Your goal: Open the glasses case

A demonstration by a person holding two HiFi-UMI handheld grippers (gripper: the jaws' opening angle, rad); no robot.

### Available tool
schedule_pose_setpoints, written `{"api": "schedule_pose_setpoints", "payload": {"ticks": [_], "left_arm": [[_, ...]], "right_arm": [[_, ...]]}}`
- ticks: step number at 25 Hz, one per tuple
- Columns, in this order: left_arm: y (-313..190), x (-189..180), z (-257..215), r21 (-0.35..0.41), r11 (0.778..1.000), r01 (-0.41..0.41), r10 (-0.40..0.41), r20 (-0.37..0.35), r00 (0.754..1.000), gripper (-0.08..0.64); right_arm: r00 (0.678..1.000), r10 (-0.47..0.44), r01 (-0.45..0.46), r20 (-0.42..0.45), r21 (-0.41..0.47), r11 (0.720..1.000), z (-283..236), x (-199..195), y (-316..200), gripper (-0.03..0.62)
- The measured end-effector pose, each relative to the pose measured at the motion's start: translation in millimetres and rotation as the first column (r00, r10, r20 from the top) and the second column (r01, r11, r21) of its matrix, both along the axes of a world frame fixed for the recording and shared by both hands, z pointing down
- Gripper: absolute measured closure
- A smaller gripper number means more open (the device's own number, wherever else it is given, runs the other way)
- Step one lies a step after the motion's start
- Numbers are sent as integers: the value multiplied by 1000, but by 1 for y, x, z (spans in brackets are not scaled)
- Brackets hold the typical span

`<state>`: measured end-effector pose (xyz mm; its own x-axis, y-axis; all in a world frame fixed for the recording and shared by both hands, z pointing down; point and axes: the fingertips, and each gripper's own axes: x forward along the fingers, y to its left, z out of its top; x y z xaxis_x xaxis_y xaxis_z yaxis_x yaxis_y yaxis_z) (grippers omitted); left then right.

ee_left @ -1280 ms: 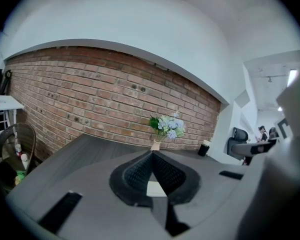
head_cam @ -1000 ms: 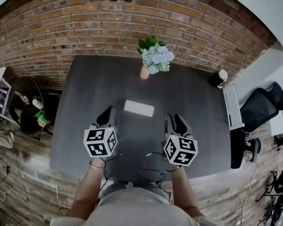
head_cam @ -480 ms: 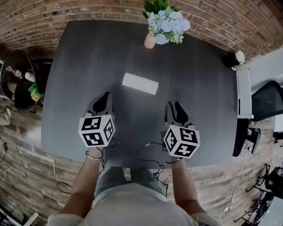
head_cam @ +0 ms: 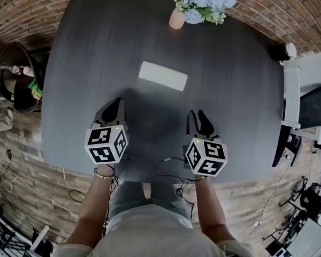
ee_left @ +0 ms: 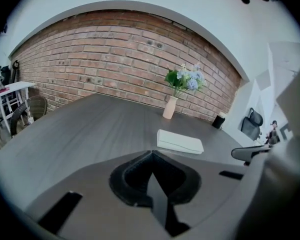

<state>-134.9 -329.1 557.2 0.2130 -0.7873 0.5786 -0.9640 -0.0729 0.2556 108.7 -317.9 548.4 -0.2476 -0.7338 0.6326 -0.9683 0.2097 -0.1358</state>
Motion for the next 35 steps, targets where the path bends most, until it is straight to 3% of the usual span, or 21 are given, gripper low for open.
{"api": "schedule_pose_setpoints", "payload": {"ticks": [15, 35], "left_arm": [[-32, 19, 18, -12, 999, -53, 53, 13, 998, 561], [-77, 55, 55, -123, 980, -155, 161, 46, 986, 561]], "right_arm": [[999, -47, 46, -10, -11, 999, 24, -3, -25, 466], [995, -92, 92, -22, -12, 996, 41, -15, -60, 466]]}}
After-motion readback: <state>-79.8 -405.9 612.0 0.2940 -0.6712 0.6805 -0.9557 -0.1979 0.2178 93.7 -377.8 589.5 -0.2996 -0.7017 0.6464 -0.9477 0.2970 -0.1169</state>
